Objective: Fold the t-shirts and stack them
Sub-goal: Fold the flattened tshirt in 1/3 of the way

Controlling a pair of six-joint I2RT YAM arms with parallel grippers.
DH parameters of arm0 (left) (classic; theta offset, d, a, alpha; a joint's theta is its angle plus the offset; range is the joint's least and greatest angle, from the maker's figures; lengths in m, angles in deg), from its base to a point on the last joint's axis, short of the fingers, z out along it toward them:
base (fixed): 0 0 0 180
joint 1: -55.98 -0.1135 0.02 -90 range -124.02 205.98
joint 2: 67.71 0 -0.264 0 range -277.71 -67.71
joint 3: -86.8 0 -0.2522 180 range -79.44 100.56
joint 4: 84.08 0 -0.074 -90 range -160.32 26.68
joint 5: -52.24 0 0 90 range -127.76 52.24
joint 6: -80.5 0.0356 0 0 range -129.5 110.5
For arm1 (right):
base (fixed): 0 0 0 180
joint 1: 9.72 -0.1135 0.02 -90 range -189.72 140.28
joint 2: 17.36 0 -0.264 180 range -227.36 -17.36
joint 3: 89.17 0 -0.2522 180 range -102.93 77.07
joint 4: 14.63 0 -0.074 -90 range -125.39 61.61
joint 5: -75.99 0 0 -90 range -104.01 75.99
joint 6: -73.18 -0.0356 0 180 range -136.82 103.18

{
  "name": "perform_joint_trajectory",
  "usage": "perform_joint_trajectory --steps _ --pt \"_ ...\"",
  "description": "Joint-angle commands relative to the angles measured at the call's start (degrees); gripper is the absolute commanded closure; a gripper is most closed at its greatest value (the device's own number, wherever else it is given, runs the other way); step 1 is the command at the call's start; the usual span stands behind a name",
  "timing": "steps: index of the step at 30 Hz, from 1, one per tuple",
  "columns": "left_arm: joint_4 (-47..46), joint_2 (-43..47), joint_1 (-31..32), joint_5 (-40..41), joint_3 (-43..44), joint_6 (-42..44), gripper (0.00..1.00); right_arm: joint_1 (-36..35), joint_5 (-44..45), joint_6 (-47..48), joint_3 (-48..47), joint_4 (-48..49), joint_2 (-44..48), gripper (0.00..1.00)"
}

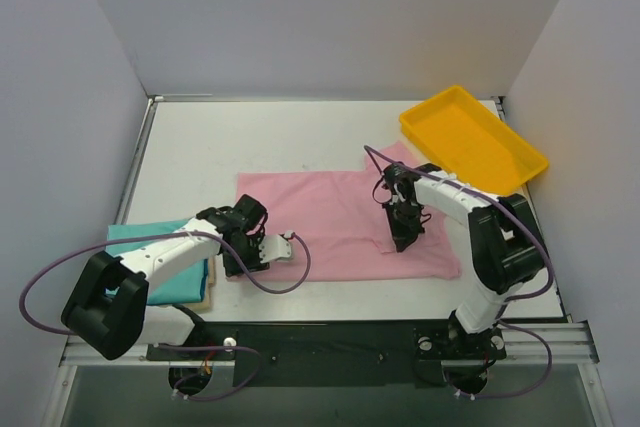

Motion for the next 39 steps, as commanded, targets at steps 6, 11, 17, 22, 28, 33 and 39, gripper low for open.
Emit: perform_joint_trajectory --steps 6,11,17,22,28,33,39 --pt "-1.1 -0.9 -1.0 -0.8 0.9 -0.3 0.52 -8.6 -9.4 7.0 1.9 -0.4 6.7 1.0" --pt "-1.1 -1.2 -1.0 -0.8 1.1 -0.1 0.52 -11.7 -5.5 7.8 -2.4 -0.2 0.9 1.0" --pt "-0.9 -0.8 -1.0 -0.5 0.6 0.0 0.52 -11.5 2.8 8.4 -6.3 -3.1 -5.6 1.0" --pt "-1.0 -0.8 -1.0 -0.6 0.7 -0.2 0.52 -11.4 12.7 9.9 -10.2 -4.9 -7.6 1.0" --pt "-0.8 -0.7 -1.2 -0.4 0.7 0.0 0.52 -11.1 18.3 14.7 -17.7 -5.6 -11.7 1.0" --pt "-1.1 -0.8 -1.2 -0.3 0.4 0.1 0.52 -8.6 20.9 18.7 -22.8 -5.9 -15.7 1.0" --pt "-1.1 -0.9 -1.4 -0.3 0.5 0.6 0.52 -6.7 23.3 20.7 -33.2 -6.1 -20.6 1.0"
